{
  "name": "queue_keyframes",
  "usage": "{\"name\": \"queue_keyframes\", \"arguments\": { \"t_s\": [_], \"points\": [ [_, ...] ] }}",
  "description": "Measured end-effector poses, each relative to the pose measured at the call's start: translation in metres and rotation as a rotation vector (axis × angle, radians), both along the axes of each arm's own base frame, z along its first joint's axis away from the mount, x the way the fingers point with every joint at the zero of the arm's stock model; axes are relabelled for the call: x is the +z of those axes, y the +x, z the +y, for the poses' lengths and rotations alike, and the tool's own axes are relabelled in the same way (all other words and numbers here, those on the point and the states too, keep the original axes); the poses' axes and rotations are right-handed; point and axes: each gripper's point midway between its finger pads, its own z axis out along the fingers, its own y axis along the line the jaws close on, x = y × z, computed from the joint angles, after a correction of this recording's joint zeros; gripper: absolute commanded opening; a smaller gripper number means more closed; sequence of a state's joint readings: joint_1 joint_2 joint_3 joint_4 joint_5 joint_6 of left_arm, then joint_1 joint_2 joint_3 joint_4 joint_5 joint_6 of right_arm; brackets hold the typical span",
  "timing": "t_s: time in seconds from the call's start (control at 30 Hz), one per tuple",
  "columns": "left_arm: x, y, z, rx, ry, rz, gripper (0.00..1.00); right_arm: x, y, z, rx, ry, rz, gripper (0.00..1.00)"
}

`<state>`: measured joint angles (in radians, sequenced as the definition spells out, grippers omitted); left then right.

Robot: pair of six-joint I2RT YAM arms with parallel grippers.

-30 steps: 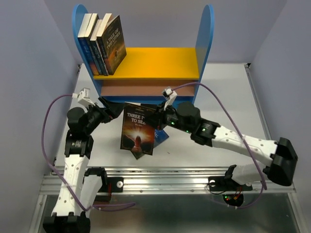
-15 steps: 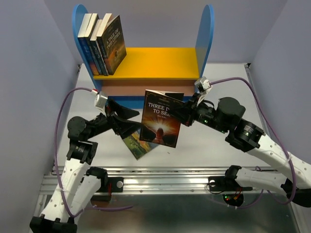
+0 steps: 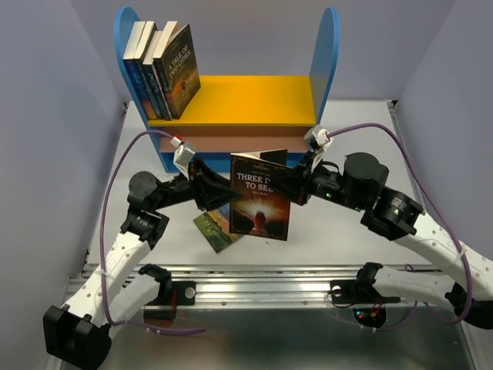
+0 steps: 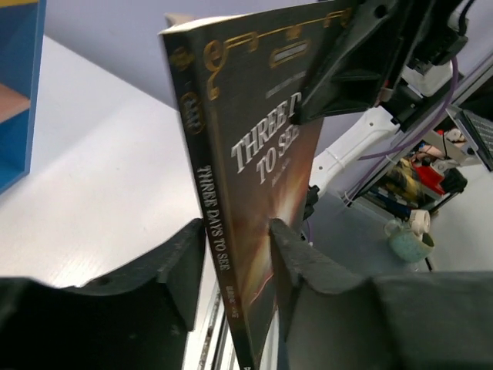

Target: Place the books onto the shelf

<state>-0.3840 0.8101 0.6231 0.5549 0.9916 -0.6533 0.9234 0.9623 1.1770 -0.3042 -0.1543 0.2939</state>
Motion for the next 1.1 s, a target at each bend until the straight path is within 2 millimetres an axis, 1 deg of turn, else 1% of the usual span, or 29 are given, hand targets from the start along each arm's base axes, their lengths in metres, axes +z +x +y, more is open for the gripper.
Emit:
{"name": "queue_keyframes", "arguments": {
  "t_s": [0.03, 0.07, 0.13, 0.27, 0.3, 0.33, 0.37, 0.4, 0.53, 0.57, 0.6, 0.63, 0.7, 0.77, 0.87, 0.93, 0.97, 1.07, 1.1],
  "points": [
    [0.002, -0.002, 0.0, -0.005, -0.003, -0.018, 0.37, -0.001, 0.0, 0.0, 0.001, -0.005, 0.001, 0.01],
    [0.005, -0.005, 0.0, -0.01, -0.007, -0.037, 0.34, -0.002, -0.001, 0.0, 0.004, -0.006, 0.002, 0.01],
    [0.007, -0.008, -0.002, -0.021, -0.01, -0.06, 0.33, -0.001, -0.002, 0.001, 0.013, -0.005, 0.001, 0.01],
    [0.006, -0.013, -0.007, -0.049, -0.007, -0.076, 0.33, 0.001, -0.004, 0.005, 0.037, -0.013, -0.001, 0.01],
    [0.005, -0.014, -0.008, -0.053, -0.006, -0.078, 0.3, 0.0, -0.003, 0.007, 0.044, -0.018, 0.002, 0.01],
    [0.005, -0.014, -0.009, -0.056, -0.004, -0.078, 0.14, 0.0, -0.003, 0.008, 0.048, -0.021, 0.003, 0.01],
    [0.004, -0.014, -0.01, -0.059, -0.003, -0.076, 0.02, -0.001, -0.003, 0.009, 0.051, -0.024, 0.005, 0.01],
    [0.003, -0.014, -0.01, -0.06, -0.002, -0.067, 0.0, -0.002, -0.002, 0.01, 0.051, -0.03, 0.006, 0.01],
    [0.003, -0.008, -0.01, -0.032, -0.006, -0.06, 0.0, -0.002, 0.003, 0.01, 0.03, -0.037, -0.003, 0.02],
    [0.003, -0.007, -0.01, -0.025, -0.006, -0.057, 0.0, -0.002, 0.006, 0.009, 0.014, -0.039, -0.004, 0.3],
    [0.004, -0.006, -0.01, -0.015, -0.008, -0.055, 0.0, -0.002, 0.009, 0.007, -0.009, -0.041, -0.006, 0.57],
    [0.003, -0.004, -0.01, 0.001, -0.008, -0.052, 0.0, -0.002, 0.012, 0.006, -0.028, -0.041, -0.007, 0.74],
    [0.004, -0.003, -0.009, 0.022, -0.009, -0.056, 0.0, -0.001, 0.025, -0.001, -0.115, -0.035, -0.005, 1.0],
    [0.006, 0.004, -0.007, 0.084, 0.0, -0.057, 0.0, 0.0, 0.04, -0.011, -0.217, -0.038, -0.015, 1.0],
    [0.019, 0.021, 0.001, 0.205, 0.012, -0.056, 0.0, 0.001, 0.06, -0.031, -0.38, -0.043, -0.018, 1.0],
    [0.035, 0.033, 0.008, 0.293, 0.018, -0.074, 0.0, 0.001, 0.07, -0.046, -0.477, -0.049, -0.026, 1.0],
    [0.045, 0.037, 0.012, 0.331, 0.019, -0.094, 0.0, 0.002, 0.072, -0.049, -0.496, -0.048, -0.028, 1.0],
    [0.086, 0.048, 0.024, 0.44, 0.003, -0.18, 0.0, 0.003, 0.079, -0.071, -0.608, -0.049, -0.04, 1.0],
    [0.094, 0.052, 0.027, 0.469, 0.002, -0.198, 0.0, 0.003, 0.08, -0.076, -0.632, -0.048, -0.043, 1.0]
  ]
}}
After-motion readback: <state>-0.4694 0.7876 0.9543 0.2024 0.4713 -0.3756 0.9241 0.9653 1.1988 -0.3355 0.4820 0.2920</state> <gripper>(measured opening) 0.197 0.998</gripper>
